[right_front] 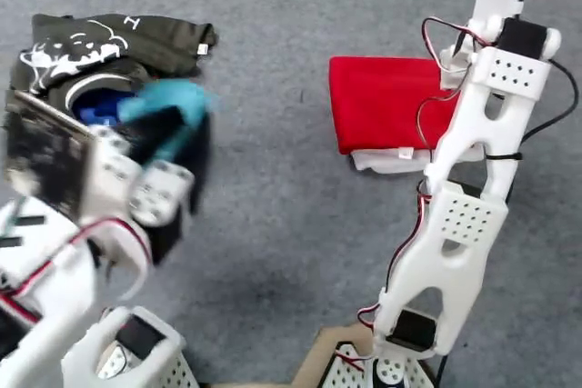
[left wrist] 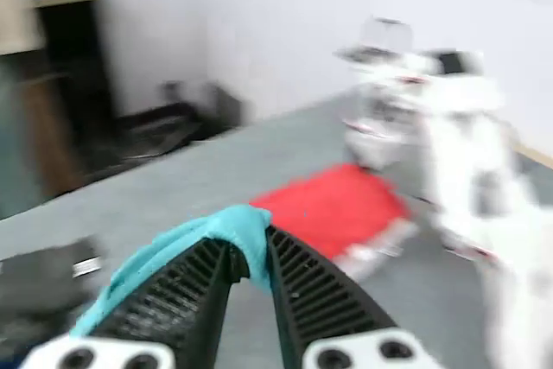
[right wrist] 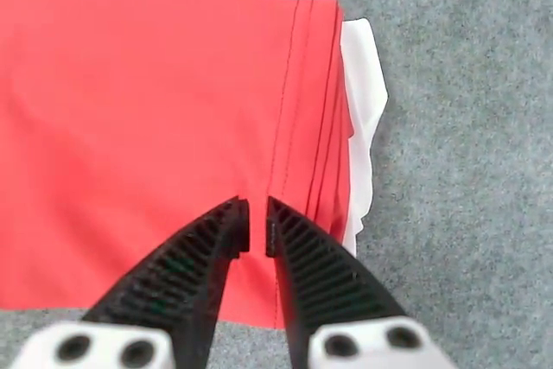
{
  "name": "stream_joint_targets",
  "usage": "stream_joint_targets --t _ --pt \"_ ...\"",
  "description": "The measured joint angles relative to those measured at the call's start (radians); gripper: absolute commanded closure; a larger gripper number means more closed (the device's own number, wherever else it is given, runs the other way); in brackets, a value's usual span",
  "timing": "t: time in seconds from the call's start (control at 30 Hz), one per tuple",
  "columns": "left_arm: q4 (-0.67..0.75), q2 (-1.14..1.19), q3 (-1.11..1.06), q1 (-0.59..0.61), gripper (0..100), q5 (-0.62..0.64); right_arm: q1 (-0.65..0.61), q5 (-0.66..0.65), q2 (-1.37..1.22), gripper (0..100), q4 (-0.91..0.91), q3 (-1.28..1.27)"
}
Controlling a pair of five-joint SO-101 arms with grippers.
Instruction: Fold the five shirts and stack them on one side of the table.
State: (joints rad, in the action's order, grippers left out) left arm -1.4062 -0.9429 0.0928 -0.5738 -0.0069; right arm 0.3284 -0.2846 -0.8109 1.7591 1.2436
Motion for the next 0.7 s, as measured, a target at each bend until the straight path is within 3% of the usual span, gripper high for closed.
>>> stream_joint_targets --t 0.1,0.17,0.27,0.43,0.57,0.7 --pt "0.000 0.032 0.000 -0.184 95 0.000 -0.023 0.000 0.000 94.9 0.000 0.000" --pt "-0.002 0.069 0.000 -0.267 87 0.000 -0.048 0.000 0.000 94.9 0.000 0.000" --pt "-0.029 0.114 0.000 -0.307 75 0.025 -0.103 0.000 0.000 94.8 0.000 0.000" --pt "-0.114 0.127 0.038 -0.316 75 0.181 -0.201 0.000 0.000 94.8 0.000 0.000" --pt "-0.187 0.118 0.103 -0.149 75 0.192 -0.299 0.000 0.000 91.2 0.000 0.000" --pt "-0.264 0.095 0.106 0.190 75 0.195 -0.428 0.000 0.003 75.6 0.000 -0.060"
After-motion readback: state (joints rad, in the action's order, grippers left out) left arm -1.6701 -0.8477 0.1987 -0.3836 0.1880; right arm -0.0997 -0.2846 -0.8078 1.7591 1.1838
